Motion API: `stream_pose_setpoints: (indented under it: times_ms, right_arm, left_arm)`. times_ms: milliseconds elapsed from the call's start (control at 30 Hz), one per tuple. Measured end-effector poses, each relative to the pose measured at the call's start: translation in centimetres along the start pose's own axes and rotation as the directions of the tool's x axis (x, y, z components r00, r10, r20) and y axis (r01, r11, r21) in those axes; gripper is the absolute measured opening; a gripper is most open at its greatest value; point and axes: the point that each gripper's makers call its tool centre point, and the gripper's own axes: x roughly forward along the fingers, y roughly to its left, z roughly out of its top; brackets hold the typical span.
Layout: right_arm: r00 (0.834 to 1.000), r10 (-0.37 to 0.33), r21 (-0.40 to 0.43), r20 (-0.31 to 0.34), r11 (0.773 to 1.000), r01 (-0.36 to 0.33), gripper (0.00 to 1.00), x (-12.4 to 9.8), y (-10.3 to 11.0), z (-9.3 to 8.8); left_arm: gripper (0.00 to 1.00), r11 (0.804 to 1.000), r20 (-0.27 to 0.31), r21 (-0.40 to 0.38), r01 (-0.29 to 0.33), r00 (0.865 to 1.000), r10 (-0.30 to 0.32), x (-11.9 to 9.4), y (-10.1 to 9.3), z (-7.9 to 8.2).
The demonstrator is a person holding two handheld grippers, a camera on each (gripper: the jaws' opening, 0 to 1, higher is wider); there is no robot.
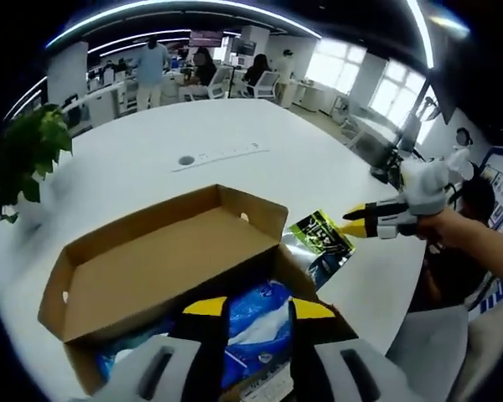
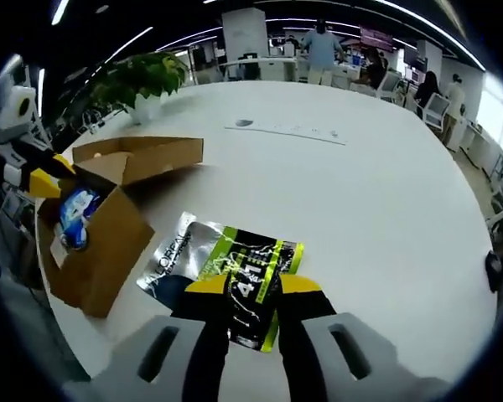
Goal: Operate the shoe box by opening the lid, removing the specified soft item, and placing it in the target area until the item is outside and the box remains undamaged.
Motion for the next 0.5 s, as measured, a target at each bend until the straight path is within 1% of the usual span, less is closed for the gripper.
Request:
stream_pose_setpoints:
  times_ms: [67, 167, 233, 333, 467, 500]
  right_arm:
    - [1.0, 0.02, -0.004, 0.009, 1.0, -0.02, 0.23, -0.5, 1.0, 0.3]
    - [0.999, 0.045, -0.01, 0.027, 0.999, -0.044, 0.24, -1.2, 2.2, 1.0]
    - [0.997, 0.063, -0.009, 0.037, 0.998, -0.063, 0.25, -1.5, 3.0, 1.3]
    - [0.993, 0.099, -0.015, 0.057, 0.995, -0.098, 0.25, -2.3, 4.7, 2.1]
    - [0.988, 0.132, -0.012, 0.081, 0.991, -0.132, 0.26, -3.0, 6.4, 3.1]
    - [0.986, 0.141, -0.012, 0.086, 0.99, -0.141, 0.26, -3.1, 6.8, 3.3]
  left_arm:
    - [0.29, 1.0, 0.006, -0.01, -0.009, 1.0, 0.009, -0.6, 0.3, -0.2]
    - [0.29, 0.999, 0.009, -0.022, -0.033, 0.999, 0.033, -1.3, 1.5, -0.8]
    - [0.29, 0.999, 0.011, -0.029, -0.044, 0.999, 0.045, -1.7, 2.0, -1.1]
    - [0.3, 0.997, 0.016, -0.049, -0.067, 0.998, 0.068, -2.5, 3.0, -1.7]
    - [0.3, 0.994, 0.016, -0.053, -0.093, 0.995, 0.094, -3.5, 3.5, -2.8]
    - [0.3, 0.993, 0.018, -0.057, -0.1, 0.995, 0.101, -3.7, 3.9, -2.9]
